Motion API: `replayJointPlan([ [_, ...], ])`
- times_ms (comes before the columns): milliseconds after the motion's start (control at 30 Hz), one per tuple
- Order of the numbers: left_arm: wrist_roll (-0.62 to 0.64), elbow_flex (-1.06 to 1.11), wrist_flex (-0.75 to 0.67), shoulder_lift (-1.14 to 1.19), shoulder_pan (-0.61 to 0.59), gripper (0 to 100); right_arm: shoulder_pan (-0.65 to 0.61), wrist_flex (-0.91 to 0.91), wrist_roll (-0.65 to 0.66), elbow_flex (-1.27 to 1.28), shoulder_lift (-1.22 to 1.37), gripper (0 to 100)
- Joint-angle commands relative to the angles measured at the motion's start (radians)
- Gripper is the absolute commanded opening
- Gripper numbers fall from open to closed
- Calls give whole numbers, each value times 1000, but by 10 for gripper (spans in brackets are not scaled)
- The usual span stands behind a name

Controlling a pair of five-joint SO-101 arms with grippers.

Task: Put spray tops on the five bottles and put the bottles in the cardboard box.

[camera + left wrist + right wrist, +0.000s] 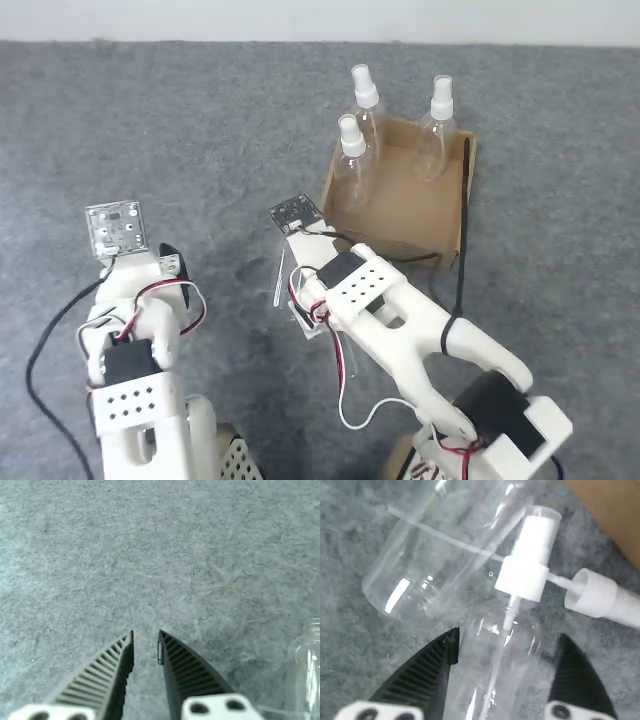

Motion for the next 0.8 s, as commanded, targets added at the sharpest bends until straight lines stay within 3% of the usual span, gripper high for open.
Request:
replayJointPlan([
  [0, -3, -5, -25, -11, -5, 77, 2, 21, 103, -18, -15, 206],
  [467, -3, -5, -25, -11, -5, 77, 2, 54, 199, -18, -15, 199],
  [667, -3, -5, -25, -11, -5, 77, 2, 47, 198, -20, -24, 2],
  [767, -3, -5, -25, -11, -5, 77, 2, 54, 198, -20, -24, 26],
])
